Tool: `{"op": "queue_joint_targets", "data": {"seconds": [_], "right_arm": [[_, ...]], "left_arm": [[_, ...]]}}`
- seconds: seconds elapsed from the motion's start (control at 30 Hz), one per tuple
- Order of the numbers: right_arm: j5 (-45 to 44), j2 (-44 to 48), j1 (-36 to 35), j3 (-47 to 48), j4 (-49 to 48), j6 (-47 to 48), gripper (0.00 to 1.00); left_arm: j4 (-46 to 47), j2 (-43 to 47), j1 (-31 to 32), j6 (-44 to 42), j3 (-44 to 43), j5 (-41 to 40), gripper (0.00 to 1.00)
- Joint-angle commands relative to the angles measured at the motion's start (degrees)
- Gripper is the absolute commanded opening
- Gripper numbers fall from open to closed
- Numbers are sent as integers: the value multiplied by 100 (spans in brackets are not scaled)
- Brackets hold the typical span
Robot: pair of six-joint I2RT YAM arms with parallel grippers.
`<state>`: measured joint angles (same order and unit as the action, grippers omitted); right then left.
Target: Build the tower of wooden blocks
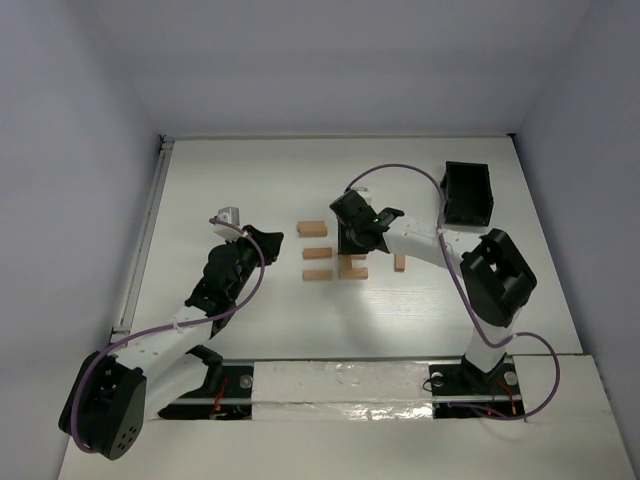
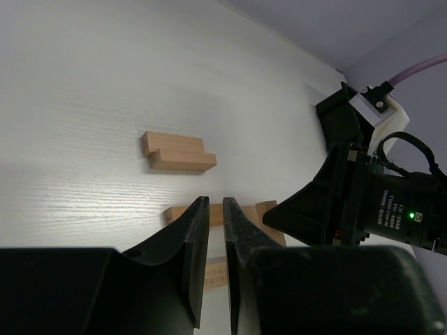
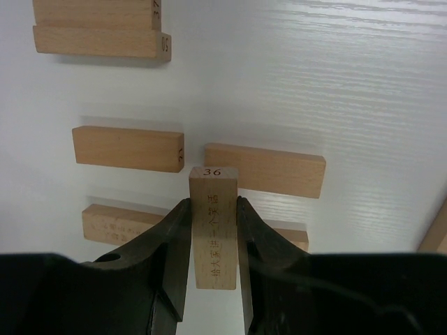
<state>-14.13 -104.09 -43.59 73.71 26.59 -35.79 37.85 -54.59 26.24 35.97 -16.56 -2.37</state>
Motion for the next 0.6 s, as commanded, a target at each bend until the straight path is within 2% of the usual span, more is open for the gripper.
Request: {"op": "queue_joint_targets", "data": {"seconds": [0.0,0.57], "right_arm": [[-380,434,-53,-76,-31,54,27],[-380,574,378,-630,-136,151,27]], "left_arm": [[302,1,-22,-11,-269,79,12],[329,1,-22,-2,-260,114,12]]}}
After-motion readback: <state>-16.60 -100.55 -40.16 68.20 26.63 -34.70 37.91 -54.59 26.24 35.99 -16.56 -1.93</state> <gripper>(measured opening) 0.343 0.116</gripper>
